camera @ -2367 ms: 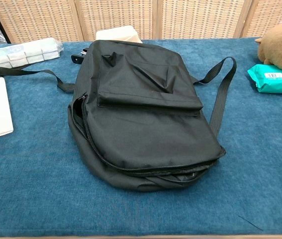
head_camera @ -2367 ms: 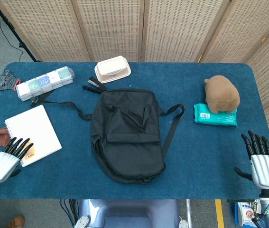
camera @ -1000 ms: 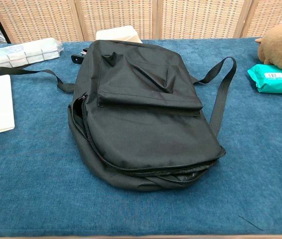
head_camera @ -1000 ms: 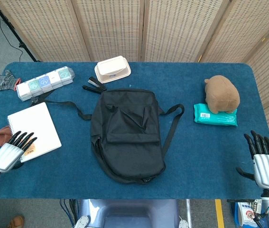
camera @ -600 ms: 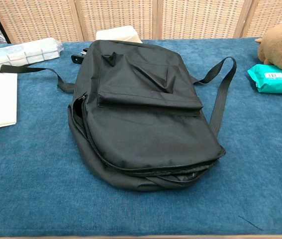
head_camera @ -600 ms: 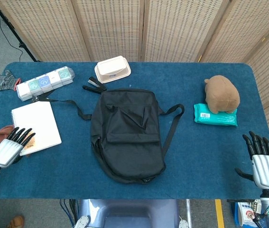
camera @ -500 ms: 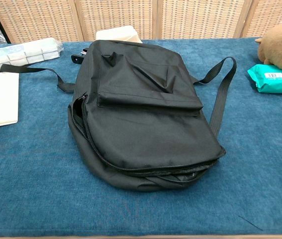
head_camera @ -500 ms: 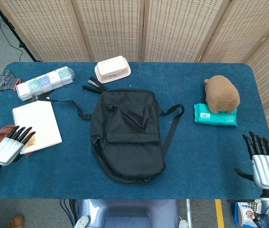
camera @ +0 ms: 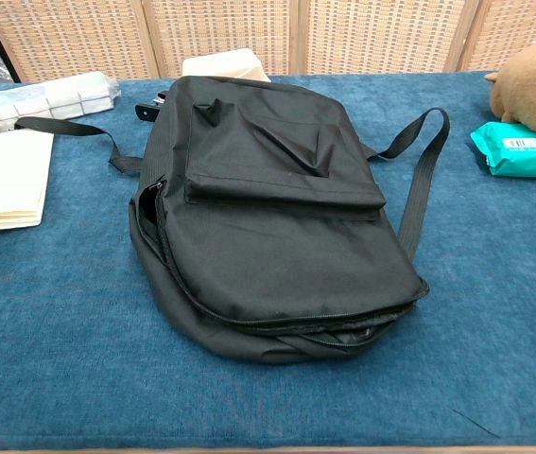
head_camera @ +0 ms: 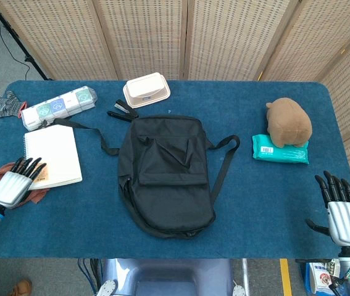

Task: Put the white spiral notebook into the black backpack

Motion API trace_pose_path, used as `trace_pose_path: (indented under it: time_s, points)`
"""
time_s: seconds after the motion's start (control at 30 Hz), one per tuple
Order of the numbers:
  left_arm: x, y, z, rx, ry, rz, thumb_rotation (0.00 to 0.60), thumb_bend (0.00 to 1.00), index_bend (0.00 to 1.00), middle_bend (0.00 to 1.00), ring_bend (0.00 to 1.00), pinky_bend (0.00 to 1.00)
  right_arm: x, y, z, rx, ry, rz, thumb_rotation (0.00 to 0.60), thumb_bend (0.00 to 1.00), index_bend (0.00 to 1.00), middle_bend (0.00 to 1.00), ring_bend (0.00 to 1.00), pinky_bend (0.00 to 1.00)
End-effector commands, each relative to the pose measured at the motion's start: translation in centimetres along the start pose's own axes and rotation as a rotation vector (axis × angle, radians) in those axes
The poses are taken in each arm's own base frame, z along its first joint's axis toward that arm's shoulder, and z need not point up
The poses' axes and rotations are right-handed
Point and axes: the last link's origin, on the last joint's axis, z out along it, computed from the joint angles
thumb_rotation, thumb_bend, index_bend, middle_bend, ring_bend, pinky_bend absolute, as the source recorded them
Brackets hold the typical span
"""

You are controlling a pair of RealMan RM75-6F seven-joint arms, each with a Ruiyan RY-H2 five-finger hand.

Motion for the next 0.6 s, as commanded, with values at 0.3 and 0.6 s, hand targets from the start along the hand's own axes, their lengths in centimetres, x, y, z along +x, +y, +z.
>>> trace_pose_path:
  time_s: [0.3, 0.6]
  points:
    - [0.3, 0.6, 1.7, 0.028, 0.017, 0.025, 0.6, 0.51, 0.01, 0.0, 0.0, 0.08, 0.1, -0.1, -0.1, 0.005, -0.001, 0.0, 0.6, 0.0, 0.0, 0.0, 0.0, 0.0]
    - [0.7, 1.3, 2.7, 0.023, 0.043, 0.024, 0.6, 0.55, 0.22, 0.05, 0.08, 0.22, 0.1, -0.1, -0.2, 0.002, -0.005, 0.001, 0.6, 0.0, 0.0, 0.0, 0.0, 0.0]
